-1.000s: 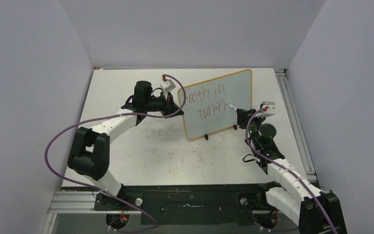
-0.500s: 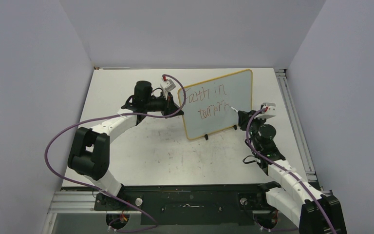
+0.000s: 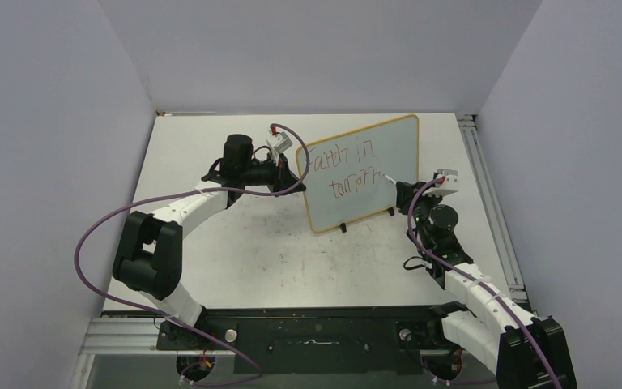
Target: Write a sentence on the whiteboard
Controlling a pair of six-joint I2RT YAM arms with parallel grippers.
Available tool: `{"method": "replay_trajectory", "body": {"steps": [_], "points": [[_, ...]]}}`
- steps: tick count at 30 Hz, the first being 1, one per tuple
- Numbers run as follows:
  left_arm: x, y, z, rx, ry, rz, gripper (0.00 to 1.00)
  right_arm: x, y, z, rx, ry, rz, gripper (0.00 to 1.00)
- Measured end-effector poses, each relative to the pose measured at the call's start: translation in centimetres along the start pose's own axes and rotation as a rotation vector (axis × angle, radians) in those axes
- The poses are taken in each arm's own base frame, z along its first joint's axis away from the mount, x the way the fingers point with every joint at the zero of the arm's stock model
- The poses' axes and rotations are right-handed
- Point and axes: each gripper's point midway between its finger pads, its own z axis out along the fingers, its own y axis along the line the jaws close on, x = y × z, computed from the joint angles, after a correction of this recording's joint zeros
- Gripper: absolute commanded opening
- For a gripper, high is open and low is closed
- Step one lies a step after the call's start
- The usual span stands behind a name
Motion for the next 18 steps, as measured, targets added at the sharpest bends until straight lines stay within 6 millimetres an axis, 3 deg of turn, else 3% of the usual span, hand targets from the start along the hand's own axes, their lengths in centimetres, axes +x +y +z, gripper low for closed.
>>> {"method": "replay_trajectory", "body": {"steps": [18], "points": [[0.0, 0.0, 0.0, 0.0, 0.0, 0.0, 0.0, -0.9, 1.3, 0.1, -0.065, -0.026, 0.005, 0.05]]}}
